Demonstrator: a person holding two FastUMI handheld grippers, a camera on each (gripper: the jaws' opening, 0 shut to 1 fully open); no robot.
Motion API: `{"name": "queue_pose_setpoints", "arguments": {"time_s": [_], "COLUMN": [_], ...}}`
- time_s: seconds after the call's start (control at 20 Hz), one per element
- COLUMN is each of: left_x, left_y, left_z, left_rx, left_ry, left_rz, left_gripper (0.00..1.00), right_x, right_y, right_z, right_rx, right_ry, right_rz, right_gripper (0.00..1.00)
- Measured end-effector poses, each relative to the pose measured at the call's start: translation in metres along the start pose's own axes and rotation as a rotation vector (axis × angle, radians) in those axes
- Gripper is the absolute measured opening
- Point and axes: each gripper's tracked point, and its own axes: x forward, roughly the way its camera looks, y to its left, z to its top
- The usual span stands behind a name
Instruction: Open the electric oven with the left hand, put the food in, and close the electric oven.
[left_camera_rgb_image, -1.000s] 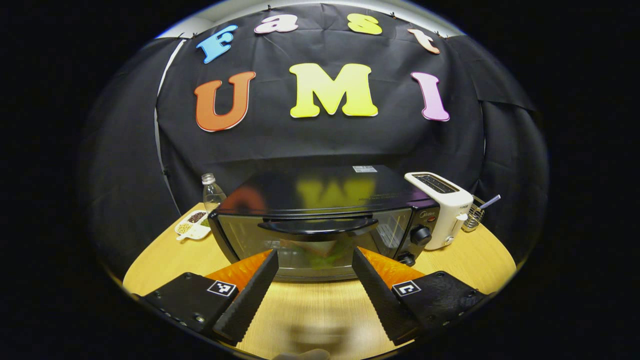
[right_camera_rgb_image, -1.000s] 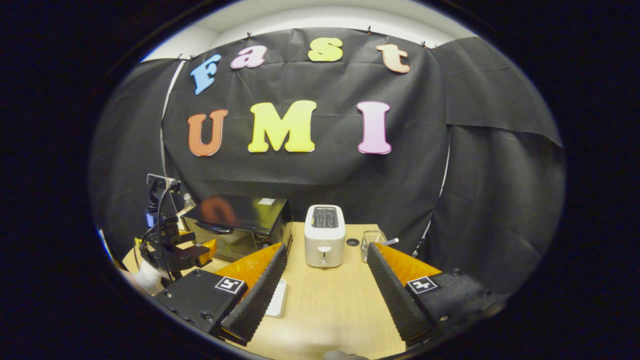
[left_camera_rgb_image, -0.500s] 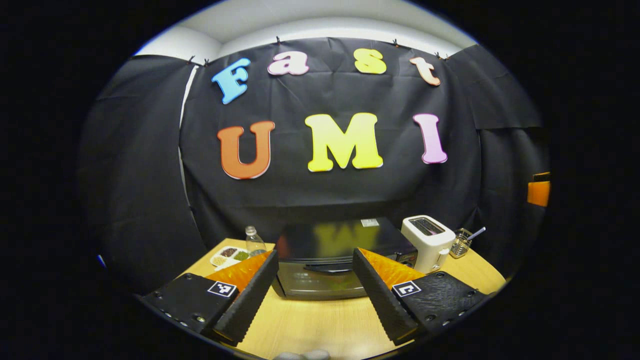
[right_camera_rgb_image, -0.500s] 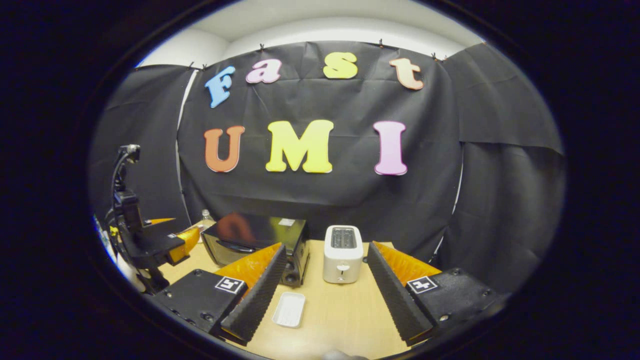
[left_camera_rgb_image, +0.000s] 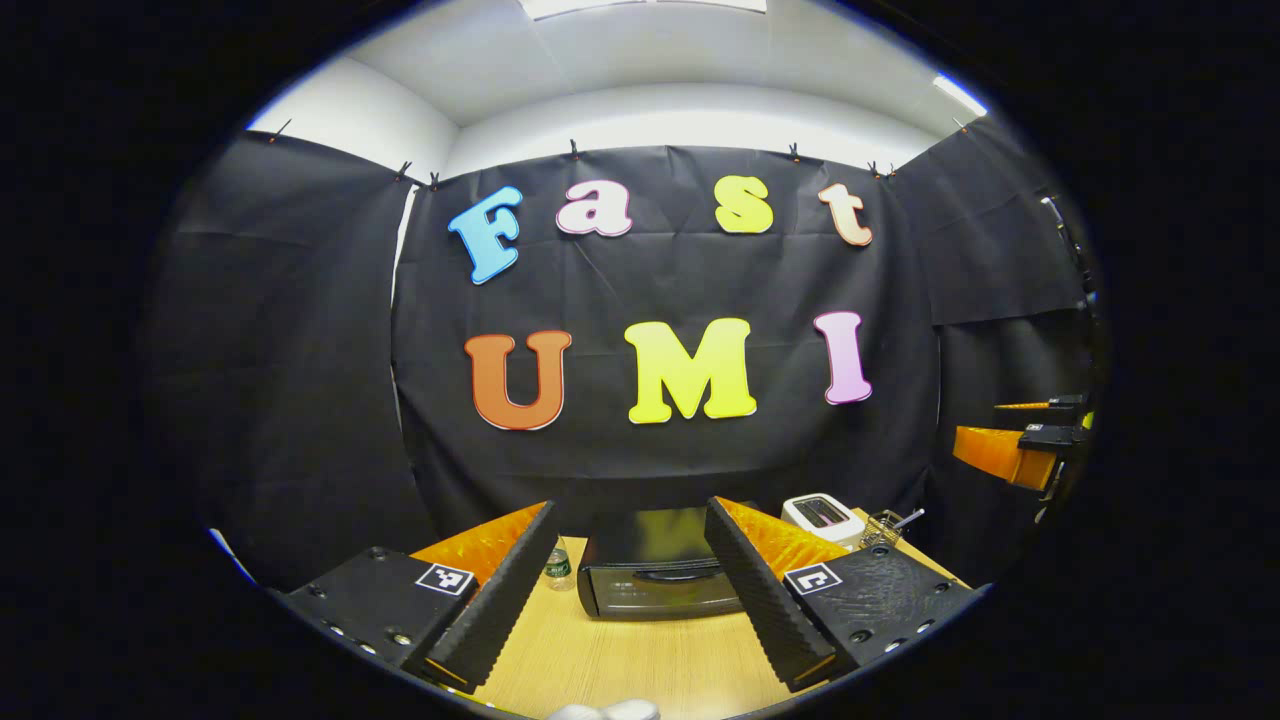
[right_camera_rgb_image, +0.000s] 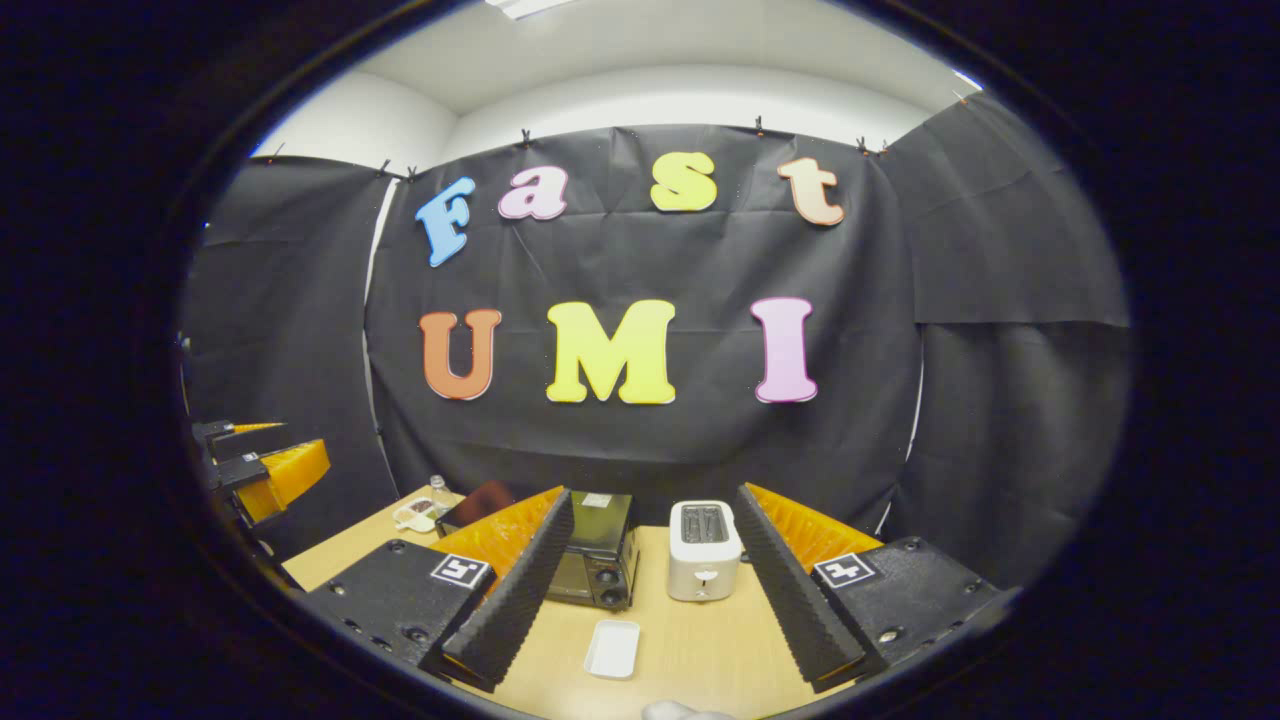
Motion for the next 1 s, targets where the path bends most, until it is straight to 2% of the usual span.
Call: {"name": "queue_pose_setpoints", "arguments": {"time_s": [0.1,0.15,0.2,0.25,0.3,0.35,1.0], "left_x": [-0.013,-0.017,-0.02,-0.02,-0.022,-0.024,-0.023], "left_y": [0.0,0.0,0.002,0.004,0.006,0.007,0.016], "left_z": [0.002,0.002,0.003,0.003,0.002,0.002,0.013], "left_rx": [-0.017,-0.023,-0.021,-0.013,-0.007,-0.004,-0.036], "left_ry": [0.01,0.011,0.006,0.003,0.002,0.003,-0.014], "left_rz": [-0.006,-0.011,-0.013,-0.011,-0.01,-0.009,-0.027], "left_gripper": [0.97,0.97,0.97,0.97,0.97,0.97,0.97], "right_x": [-0.009,-0.013,-0.024,-0.028,-0.031,-0.033,-0.039], "right_y": [0.005,0.007,0.007,0.009,0.01,0.011,0.016], "right_z": [0.007,0.009,0.012,0.013,0.015,0.014,0.007], "right_rx": [0.007,0.009,0.011,0.013,0.013,0.012,0.022], "right_ry": [-0.011,-0.012,-0.013,-0.02,-0.025,-0.026,-0.02], "right_rz": [-0.007,-0.007,-0.007,-0.008,-0.009,-0.013,-0.043], "right_gripper": [1.0,0.95,1.0,1.0,0.95,1.0,1.0]}}
